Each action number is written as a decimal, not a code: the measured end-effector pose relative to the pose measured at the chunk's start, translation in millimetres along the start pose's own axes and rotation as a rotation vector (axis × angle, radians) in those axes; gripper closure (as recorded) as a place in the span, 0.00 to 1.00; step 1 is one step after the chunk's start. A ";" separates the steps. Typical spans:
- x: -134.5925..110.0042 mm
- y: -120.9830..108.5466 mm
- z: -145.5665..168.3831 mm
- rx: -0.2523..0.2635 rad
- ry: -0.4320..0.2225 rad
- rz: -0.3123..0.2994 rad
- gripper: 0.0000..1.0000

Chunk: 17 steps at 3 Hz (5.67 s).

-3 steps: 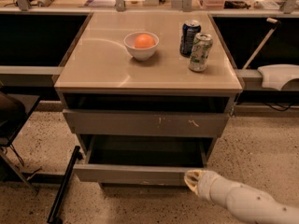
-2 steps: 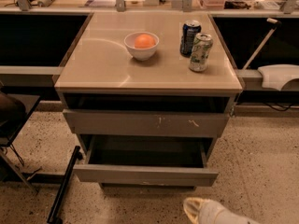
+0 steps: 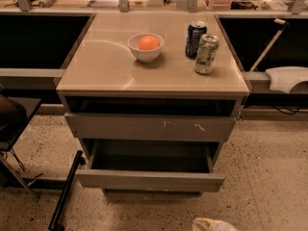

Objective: Open middle drawer

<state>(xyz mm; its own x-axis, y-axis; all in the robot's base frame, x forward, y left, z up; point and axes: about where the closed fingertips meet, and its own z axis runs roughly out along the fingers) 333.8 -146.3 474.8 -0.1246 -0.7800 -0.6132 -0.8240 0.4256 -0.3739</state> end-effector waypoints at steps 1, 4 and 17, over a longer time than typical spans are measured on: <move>0.0 0.0 0.0 0.000 0.000 0.000 0.35; 7.8 -20.7 53.2 -0.037 -0.059 0.045 0.00; 20.0 -110.3 147.2 -0.122 0.030 -0.011 0.42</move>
Offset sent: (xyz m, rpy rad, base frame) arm 0.0000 0.0000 0.0000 0.0000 0.0000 0.0000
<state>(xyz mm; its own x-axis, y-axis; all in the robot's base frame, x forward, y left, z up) 503.5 -141.4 401.4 -0.1300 -0.7984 -0.5880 -0.8863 0.3594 -0.2920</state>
